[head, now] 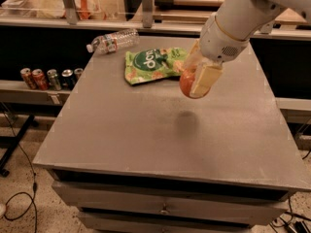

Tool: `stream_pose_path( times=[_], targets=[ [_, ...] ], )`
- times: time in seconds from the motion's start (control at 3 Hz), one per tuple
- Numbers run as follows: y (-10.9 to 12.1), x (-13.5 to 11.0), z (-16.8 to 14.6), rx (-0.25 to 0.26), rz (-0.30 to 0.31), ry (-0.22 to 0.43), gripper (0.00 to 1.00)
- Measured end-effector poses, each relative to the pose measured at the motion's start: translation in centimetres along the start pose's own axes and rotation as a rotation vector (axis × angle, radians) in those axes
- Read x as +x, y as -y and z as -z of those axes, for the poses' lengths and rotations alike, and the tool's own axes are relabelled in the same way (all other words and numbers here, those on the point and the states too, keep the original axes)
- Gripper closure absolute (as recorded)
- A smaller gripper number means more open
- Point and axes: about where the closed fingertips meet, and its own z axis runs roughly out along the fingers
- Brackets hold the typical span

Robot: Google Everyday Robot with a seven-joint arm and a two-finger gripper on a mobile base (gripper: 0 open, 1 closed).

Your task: Move apple near green rice chip bag

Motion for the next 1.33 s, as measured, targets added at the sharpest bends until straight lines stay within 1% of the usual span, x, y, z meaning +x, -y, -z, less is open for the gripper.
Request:
stream_pose_path(
  times=[0.33,0.67,1.0,1.33],
  targets=[
    [2.8,-0.5,-1.8,0.023,0.01,0.025,1.0],
    [5.1,-1.0,-3.4,0.041,0.021,0.058,1.0],
    [6.7,-1.5,-4.6,0.048,0.032,0.079,1.0],
    [7.7,-2.3,-5.7,0.048,0.049,0.071,1.0]
  ],
)
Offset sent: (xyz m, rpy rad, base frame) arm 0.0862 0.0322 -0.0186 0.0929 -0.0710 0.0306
